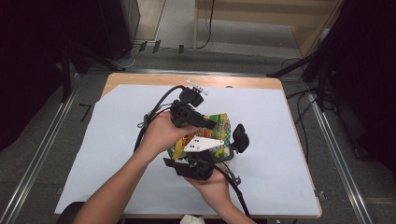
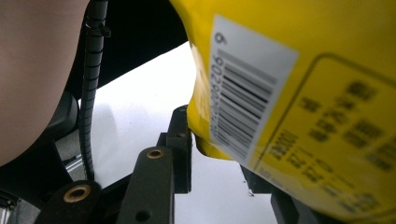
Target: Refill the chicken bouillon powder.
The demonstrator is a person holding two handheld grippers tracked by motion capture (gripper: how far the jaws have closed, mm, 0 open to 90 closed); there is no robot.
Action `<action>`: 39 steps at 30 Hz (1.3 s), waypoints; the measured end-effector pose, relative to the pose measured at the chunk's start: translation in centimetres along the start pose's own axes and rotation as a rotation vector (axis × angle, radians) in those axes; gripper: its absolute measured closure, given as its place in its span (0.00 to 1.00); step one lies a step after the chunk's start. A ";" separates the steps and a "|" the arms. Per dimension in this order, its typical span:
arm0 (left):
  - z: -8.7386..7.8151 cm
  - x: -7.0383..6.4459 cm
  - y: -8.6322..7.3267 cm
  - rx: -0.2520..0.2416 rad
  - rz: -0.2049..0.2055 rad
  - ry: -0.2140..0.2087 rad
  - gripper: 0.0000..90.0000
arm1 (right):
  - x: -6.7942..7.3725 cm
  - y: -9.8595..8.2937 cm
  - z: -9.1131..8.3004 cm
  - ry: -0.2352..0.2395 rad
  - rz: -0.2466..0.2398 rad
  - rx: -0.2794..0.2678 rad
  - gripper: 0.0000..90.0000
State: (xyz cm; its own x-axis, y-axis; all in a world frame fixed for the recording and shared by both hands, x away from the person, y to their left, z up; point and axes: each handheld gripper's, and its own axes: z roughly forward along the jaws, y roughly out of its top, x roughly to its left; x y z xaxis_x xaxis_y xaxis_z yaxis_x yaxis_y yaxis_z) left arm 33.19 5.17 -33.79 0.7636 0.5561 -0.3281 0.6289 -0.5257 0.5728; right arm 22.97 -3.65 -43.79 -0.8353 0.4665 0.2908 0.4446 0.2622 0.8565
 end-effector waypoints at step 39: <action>0.0 -0.1 -0.1 0.006 0.011 0.003 0.83 | 0.0 -0.2 0.1 -0.004 -0.006 -0.004 0.78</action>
State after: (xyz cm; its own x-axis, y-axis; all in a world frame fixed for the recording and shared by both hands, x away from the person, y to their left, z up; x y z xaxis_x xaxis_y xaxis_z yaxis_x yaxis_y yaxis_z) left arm 33.07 5.18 -33.87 0.7698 0.5523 -0.3200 0.6217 -0.5352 0.5719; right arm 22.89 -3.57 -44.02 -0.8367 0.4686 0.2835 0.4381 0.2621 0.8599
